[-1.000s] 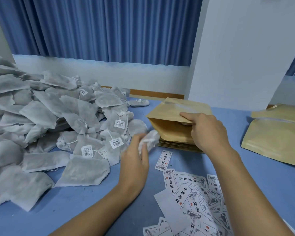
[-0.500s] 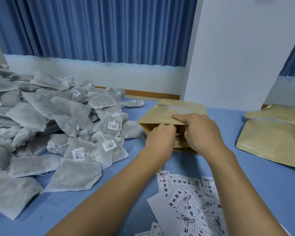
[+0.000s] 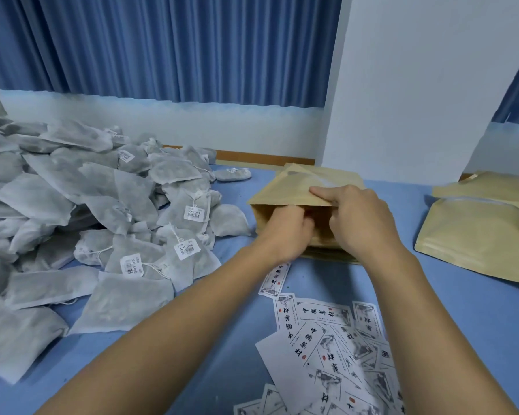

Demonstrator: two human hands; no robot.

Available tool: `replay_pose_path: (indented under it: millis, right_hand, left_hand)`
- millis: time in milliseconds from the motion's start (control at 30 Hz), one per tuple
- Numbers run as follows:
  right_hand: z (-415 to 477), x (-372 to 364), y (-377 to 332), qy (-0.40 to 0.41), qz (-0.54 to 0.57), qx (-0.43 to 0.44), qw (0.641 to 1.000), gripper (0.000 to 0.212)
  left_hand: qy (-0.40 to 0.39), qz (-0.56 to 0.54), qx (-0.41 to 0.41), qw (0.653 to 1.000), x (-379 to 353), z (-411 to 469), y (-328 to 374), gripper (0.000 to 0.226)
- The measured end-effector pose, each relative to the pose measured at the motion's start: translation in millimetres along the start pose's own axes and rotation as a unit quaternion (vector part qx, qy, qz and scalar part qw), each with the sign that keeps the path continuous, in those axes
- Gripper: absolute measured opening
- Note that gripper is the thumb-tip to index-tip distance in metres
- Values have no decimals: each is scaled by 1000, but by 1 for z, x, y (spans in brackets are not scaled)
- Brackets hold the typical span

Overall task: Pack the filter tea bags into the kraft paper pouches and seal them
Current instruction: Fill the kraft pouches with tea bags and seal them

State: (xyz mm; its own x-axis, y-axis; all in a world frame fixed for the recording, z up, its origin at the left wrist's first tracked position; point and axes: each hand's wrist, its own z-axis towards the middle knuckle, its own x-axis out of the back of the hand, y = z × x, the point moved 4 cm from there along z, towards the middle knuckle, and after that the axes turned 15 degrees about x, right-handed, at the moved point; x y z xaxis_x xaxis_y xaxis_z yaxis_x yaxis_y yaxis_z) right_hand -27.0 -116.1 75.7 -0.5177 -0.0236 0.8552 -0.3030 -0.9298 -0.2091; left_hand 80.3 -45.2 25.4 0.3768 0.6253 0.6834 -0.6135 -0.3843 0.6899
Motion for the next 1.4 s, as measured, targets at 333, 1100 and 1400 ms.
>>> replay_pose_path:
  millis: [333, 1100, 1400]
  right_hand:
    - [-2, -6, -9, -27, -47, 1, 999, 75]
    - [-3, 1, -6, -24, 20, 13, 999, 68]
    - [-2, 10, -6, -2, 26, -3, 1000, 73]
  left_hand:
    - [310, 205, 198, 907, 62, -83, -90, 35]
    - [188, 92, -195, 958, 5, -92, 11, 39]
    - [21, 77, 90, 993, 5, 31, 29, 23]
